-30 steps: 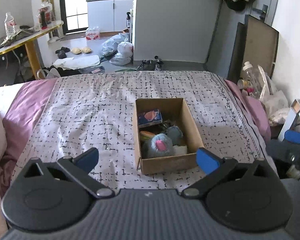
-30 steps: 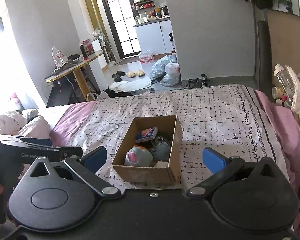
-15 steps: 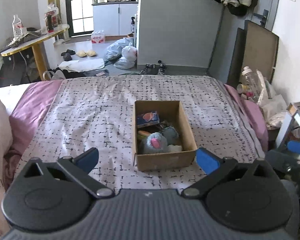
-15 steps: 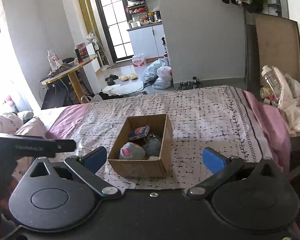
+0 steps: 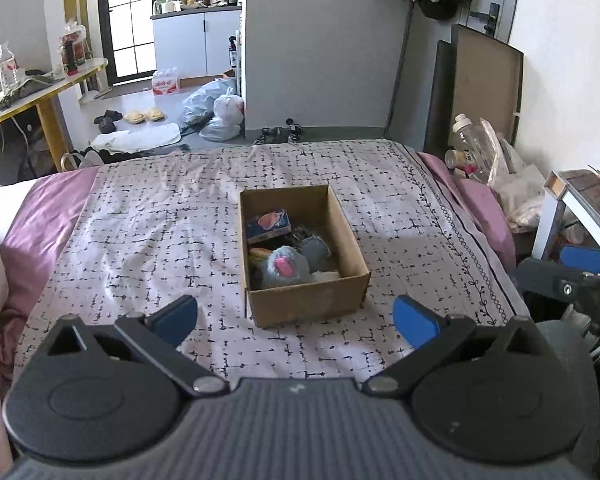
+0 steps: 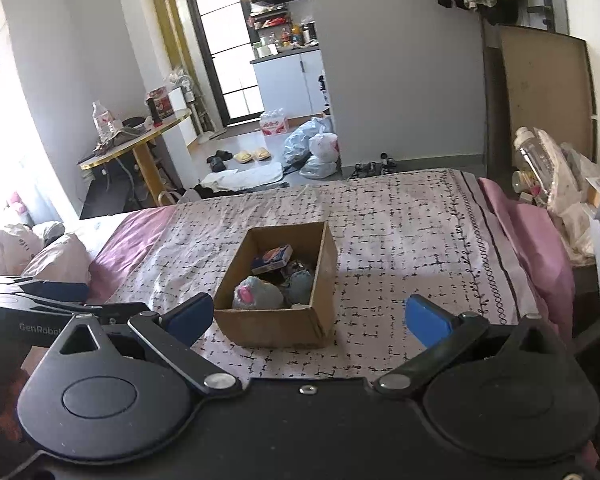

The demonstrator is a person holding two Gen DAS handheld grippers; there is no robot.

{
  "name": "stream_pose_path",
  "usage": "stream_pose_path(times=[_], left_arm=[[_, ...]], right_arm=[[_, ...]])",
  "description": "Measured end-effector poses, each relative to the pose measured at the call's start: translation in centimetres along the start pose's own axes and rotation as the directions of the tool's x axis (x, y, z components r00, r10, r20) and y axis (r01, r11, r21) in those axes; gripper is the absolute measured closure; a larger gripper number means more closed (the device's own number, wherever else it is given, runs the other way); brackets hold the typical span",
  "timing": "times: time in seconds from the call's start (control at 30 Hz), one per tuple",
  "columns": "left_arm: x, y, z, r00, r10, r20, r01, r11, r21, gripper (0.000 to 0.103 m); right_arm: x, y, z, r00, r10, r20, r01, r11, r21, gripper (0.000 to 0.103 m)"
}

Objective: Organize soft objects

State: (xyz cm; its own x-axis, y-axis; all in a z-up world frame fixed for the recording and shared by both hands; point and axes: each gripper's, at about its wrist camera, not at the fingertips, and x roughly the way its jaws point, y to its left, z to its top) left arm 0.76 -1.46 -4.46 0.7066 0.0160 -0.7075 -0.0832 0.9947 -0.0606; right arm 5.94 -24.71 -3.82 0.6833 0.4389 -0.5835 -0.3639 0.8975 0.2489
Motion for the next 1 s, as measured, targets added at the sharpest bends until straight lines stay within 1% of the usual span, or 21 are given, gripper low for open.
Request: stream_pose_path(times=[0.17,0.4,0.5,0.63,0.7,0.8,0.9,1.0], left_arm=[[0.3,-0.2,0.1,1.0,-0.021,-0.003,0.021,1.0,0.007,0.0],[0.3,-0.5,-0.1,0.999,-0.044,-0.003,0.044,0.999,0.002,0.0],[0.2,-0.6,-0.1,0.999,-0.05,0.001,0.05,0.999,0.014,0.0],[0.1,-0.4,0.0,0.999,-0.046,0.01,0.046,0.999,0.006,0.0],[0.1,-0.2,0.0,0.999,-0.043,0.012,0.043,0.999,0.004,0.0],[0.1,-0.1,0.0,0.999,-0.043,0.013,0.043,0.999,0.006,0.0],[0.2,-0.2,-0.1,0.999,-0.053,0.003,0.053,0.999,0.009,0.0],[0.2,-0.3,-0.2,0.998,-0.055,0.003,0.055,0.998,0.017,0.0]], right_arm=[[0.0,-0.4,-0.4,1.0,-0.021,0.0,0.021,1.0,0.004,0.0],[0.2,-0.6,-0.7,1.0,-0.025,-0.004,0.025,1.0,0.009,0.0],[0.2,-0.5,-0.7,1.0,-0.028,-0.002,0.028,1.0,-0.004,0.0],[0.4,-0.3,-0.8,0.999,-0.05,-0.002,0.049,0.998,-0.03,0.0],[0.5,-0.6,-0.8,0.999,-0.038,-0.004,0.038,0.999,-0.013,0.0],[0.5,-0.9,-0.9,0.999,-0.048,-0.002,0.047,0.999,-0.006,0.0],[0.4,-1.3,-0.9,0.999,-0.032,-0.007,0.032,0.999,0.025,0.0],[0.6,-1.3,-1.0,0.998,-0.056,0.0,0.056,0.998,0.012,0.0]])
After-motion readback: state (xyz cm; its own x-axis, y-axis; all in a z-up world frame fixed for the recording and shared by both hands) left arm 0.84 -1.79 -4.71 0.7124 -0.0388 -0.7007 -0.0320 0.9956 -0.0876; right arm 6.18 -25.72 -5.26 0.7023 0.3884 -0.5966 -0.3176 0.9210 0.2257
